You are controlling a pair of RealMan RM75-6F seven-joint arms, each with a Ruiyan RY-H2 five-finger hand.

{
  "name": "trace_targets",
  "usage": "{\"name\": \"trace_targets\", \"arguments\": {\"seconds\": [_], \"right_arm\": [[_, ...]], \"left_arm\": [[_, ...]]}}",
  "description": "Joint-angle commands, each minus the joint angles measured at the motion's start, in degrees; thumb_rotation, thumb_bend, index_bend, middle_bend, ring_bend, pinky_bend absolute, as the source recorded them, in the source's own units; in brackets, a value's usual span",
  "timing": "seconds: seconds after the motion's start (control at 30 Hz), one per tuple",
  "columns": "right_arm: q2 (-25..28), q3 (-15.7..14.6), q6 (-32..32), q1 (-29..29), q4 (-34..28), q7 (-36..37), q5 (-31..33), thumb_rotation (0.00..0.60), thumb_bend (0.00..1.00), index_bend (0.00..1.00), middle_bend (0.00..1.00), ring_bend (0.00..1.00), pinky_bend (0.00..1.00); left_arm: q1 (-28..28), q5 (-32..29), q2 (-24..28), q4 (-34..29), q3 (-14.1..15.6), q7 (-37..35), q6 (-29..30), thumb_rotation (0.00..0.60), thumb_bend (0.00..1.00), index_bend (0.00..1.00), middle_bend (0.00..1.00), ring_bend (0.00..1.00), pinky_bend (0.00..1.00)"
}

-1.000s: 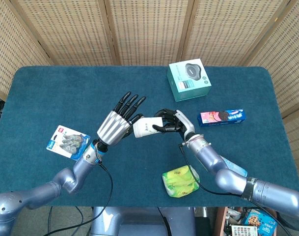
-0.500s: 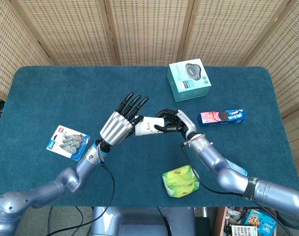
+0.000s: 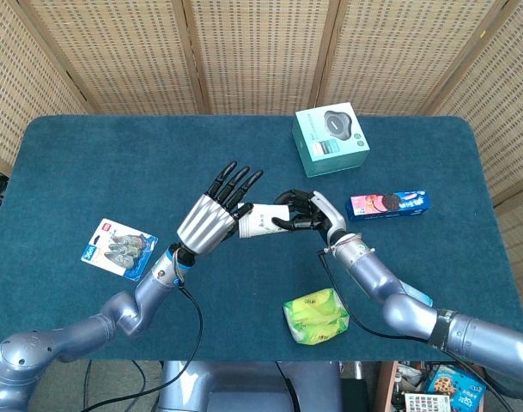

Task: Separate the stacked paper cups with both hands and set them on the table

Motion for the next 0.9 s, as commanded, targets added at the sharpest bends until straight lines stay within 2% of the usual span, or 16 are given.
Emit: {"name": "trace_targets", "arguments": {"seconds": [0.03,0.4,0.67,0.77,0.9], "right_arm": [[0.12,-0.05,0.00,-0.09,0.06,0.07,-0.09,0.600,0.53,0.52,0.57,0.45,0.64],[3.24,-0.17,-0.88,-1.65,3.45,0.41,-0.78,0.600,0.53,0.52,0.57,0.45,0.64],[4.86,-0.14,-2.68,-3.13,6.10,1.15,-2.40,0.600,0.53,0.52,0.58,0.45,0.64],[4.91,-1.67,-1.00,-3.33,7.06,-1.25,-5.01,0.600,0.53,0.52,0.58,0.45,0.64],[4.07,-5.35,4.67,-3.42,7.71,-8.01,-11.64,0.600,0.53,0.52,0.58,0.45,0.64]], "left_arm": [[0.00,-0.09,0.14,-0.10,0.12,-0.08,0.04,0.600,0.48,0.68,0.00,0.00,0.00],[3.14,1.08,5.24,-1.86,1.94,0.26,4.92,0.600,0.49,0.69,0.00,0.00,0.00],[5.15,1.18,8.49,-2.86,2.98,-0.45,6.32,0.600,0.48,0.69,0.00,0.00,0.00],[5.81,0.98,10.87,-3.66,3.87,-0.70,5.00,0.600,0.48,0.69,0.00,0.00,0.00],[6.70,-0.20,16.52,-7.81,5.80,0.20,-0.30,0.600,0.48,0.69,0.00,0.00,0.00]]}}
